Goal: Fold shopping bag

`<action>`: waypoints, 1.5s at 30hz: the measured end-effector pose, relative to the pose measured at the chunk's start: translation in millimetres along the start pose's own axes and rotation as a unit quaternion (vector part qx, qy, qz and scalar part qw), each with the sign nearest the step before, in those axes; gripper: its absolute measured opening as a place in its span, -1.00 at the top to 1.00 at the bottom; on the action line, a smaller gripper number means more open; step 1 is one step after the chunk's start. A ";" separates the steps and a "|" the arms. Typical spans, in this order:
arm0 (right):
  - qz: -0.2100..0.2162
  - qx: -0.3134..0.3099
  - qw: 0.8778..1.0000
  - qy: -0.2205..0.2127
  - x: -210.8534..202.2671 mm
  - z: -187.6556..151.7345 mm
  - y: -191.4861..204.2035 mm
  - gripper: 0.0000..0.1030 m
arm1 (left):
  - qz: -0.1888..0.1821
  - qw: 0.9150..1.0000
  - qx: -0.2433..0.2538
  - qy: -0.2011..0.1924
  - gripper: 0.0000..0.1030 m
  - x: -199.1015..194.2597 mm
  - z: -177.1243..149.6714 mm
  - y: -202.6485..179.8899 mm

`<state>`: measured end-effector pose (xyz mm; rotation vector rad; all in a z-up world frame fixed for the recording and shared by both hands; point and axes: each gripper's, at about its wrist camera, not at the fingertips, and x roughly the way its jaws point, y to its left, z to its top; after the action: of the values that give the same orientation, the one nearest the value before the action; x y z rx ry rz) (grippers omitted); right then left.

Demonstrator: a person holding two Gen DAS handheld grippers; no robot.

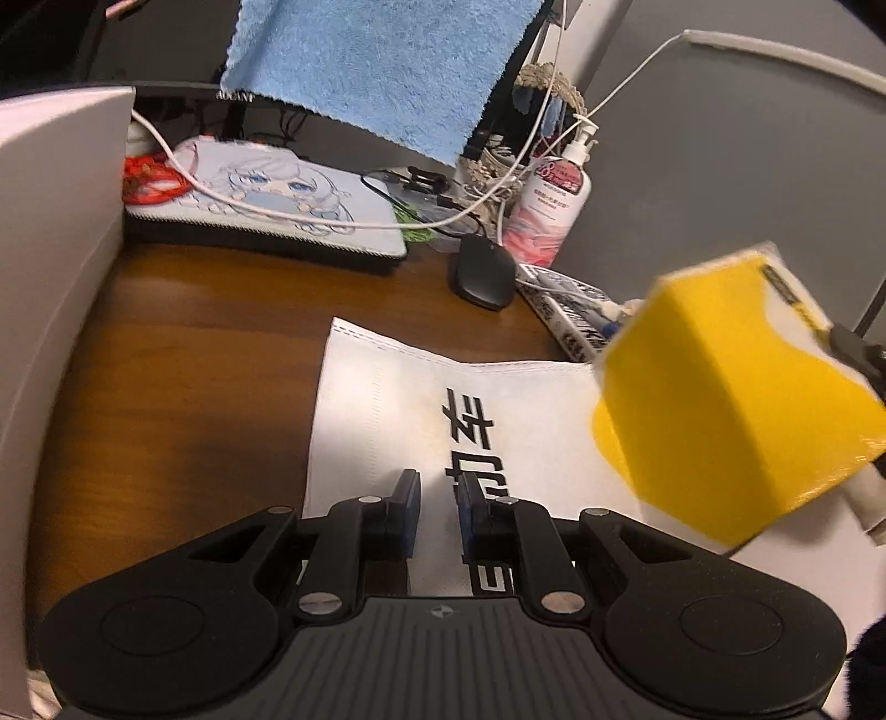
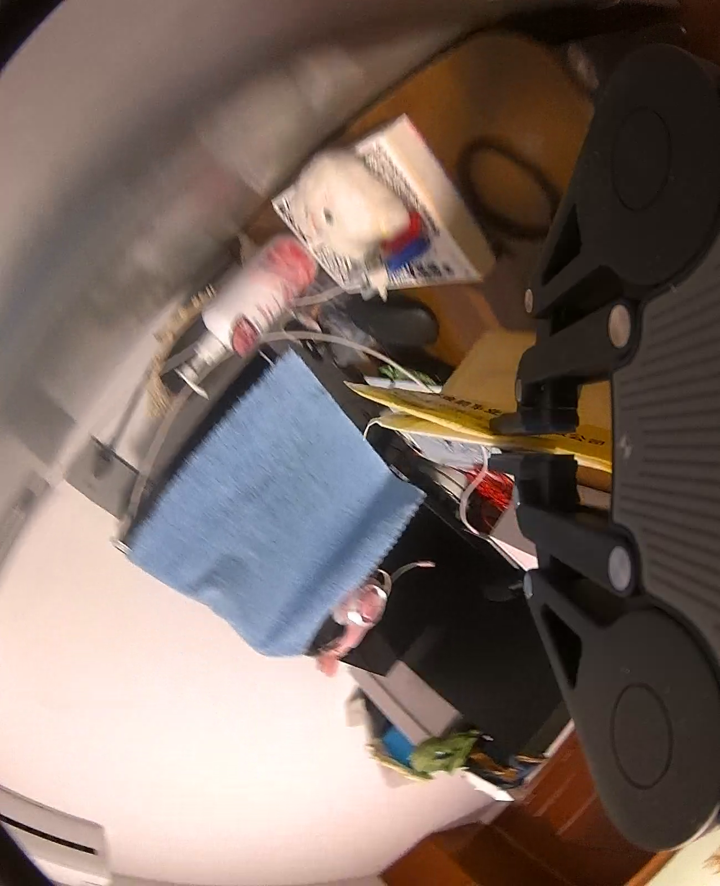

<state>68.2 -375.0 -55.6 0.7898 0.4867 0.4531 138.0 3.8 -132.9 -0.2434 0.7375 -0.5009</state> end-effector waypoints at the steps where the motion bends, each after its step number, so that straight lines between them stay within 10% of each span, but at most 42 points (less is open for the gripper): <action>1: 0.001 -0.007 1.000 0.009 7.9 -1.3 5.2 0.89 | -0.005 1.000 -0.004 0.001 0.74 -0.2 -0.6 0.6; 19: -0.020 -0.040 0.990 0.134 128.7 -37.5 26.8 0.85 | -0.051 0.997 -0.057 0.003 0.75 -3.1 -4.3 16.1; 30: 0.028 0.034 0.992 0.122 134.5 -43.6 13.7 0.11 | -0.050 0.997 -0.060 0.000 0.74 -3.5 -5.4 15.8; 36: 0.061 0.109 0.984 0.124 133.9 -44.3 -6.8 0.13 | -0.050 0.997 -0.062 0.000 0.74 -2.9 -4.9 16.1; 38: 0.042 0.108 0.985 0.129 135.4 -47.3 -11.8 0.49 | -0.049 0.997 -0.061 -0.001 0.74 -3.0 -5.1 16.0; 45: -0.048 0.028 0.988 0.143 142.3 -58.9 -5.0 0.53 | -0.049 0.997 -0.066 -0.001 0.74 -2.6 -5.3 16.2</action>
<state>149.3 -266.8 -129.4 0.7546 0.8036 0.4669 138.3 18.8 -141.3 -0.4057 0.7599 -0.5446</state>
